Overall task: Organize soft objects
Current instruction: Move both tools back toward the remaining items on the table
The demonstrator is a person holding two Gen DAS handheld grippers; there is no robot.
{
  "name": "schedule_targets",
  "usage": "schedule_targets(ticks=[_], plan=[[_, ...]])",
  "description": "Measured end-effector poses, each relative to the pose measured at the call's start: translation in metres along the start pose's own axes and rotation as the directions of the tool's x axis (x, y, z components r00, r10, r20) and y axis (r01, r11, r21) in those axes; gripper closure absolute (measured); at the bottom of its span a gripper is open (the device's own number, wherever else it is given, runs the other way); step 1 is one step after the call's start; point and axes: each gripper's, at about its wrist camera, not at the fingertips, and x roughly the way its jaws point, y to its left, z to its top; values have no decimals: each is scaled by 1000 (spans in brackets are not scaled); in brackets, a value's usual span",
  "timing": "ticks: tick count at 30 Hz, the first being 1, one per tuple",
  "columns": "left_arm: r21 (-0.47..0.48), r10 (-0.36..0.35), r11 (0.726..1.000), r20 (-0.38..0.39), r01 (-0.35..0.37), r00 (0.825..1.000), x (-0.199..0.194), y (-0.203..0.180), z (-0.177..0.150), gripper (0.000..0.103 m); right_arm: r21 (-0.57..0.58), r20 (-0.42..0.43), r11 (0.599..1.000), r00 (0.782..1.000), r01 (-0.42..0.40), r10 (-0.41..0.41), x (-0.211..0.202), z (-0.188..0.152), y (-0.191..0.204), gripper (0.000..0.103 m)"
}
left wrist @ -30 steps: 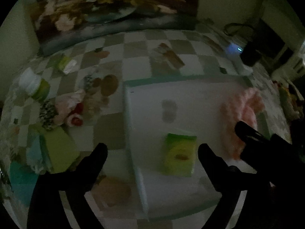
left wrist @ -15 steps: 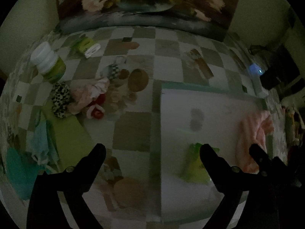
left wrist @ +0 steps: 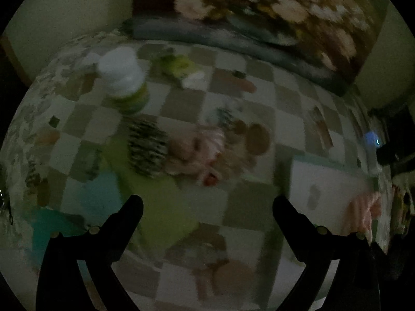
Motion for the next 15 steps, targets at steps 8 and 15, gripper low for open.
schedule_targets(ticks=[8, 15], plan=[[-73, 53, 996, 54, -49, 997, -21, 58, 18, 3, -89, 31, 993, 996, -79, 82, -14, -3, 43, 0], [-170, 74, 983, 56, -63, 996, -28, 110, 23, 3, -165, 42, 977, 988, -137, 146, -23, -6, 83, 0]])
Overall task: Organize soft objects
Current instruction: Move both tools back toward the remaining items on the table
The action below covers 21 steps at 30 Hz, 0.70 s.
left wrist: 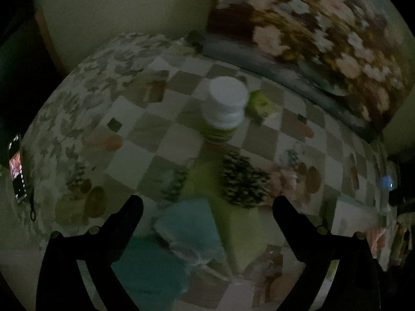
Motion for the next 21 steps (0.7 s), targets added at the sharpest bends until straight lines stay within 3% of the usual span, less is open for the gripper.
schedule_targets(ticks=[7, 18, 21], plan=[[-62, -22, 998, -53, 19, 998, 13, 19, 4, 3, -93, 20, 993, 997, -73, 75, 3, 4, 48, 0], [-70, -28, 997, -132, 19, 991, 46, 21, 6, 3, -168, 33, 965, 978, -200, 208, 19, 13, 103, 0], [-83, -32, 996, -144, 20, 989, 51, 25, 7, 4, -173, 33, 965, 979, -195, 203, 28, 19, 110, 7]])
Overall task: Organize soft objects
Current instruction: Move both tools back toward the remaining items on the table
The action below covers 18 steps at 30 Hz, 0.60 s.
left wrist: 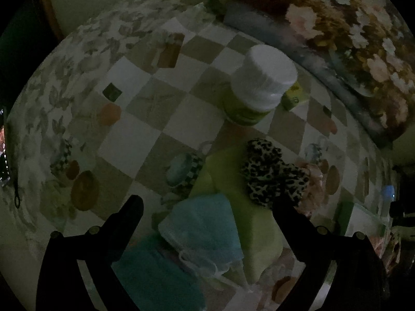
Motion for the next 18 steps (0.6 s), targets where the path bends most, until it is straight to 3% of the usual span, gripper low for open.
schedule_targets(ticks=[2, 14, 18], plan=[[2, -6, 1000, -9, 6, 1000, 4, 1, 2, 4, 22, -17, 1000, 1000, -4, 5, 11, 4, -3, 16], [117, 34, 993, -112, -21, 993, 31, -15, -2, 22, 65, -68, 996, 996, -58, 62, 54, 18, -3, 39], [144, 48, 989, -133, -28, 990, 37, -20, -5, 24, 70, -73, 995, 994, -74, 79, 62, 21, -4, 46]])
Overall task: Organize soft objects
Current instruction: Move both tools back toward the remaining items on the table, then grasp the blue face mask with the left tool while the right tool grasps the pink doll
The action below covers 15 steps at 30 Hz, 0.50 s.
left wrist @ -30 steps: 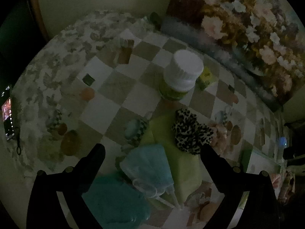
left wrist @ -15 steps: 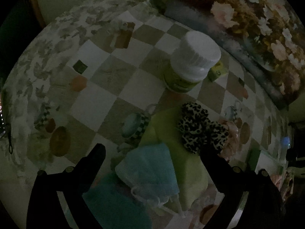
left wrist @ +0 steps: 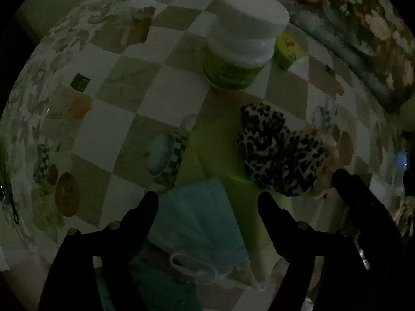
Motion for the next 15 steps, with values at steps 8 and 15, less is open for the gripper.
schedule_targets(ticks=[8, 15], plan=[[57, 27, 998, -18, -26, 999, 5, -7, -2, 36, 13, -49, 999, 998, -42, 42, 8, -1, -9, 49], [86, 50, 995, -7, -49, 999, 3, -19, -12, 41, 0, -69, 998, 996, -65, 65, 2, -4, -8, 49]])
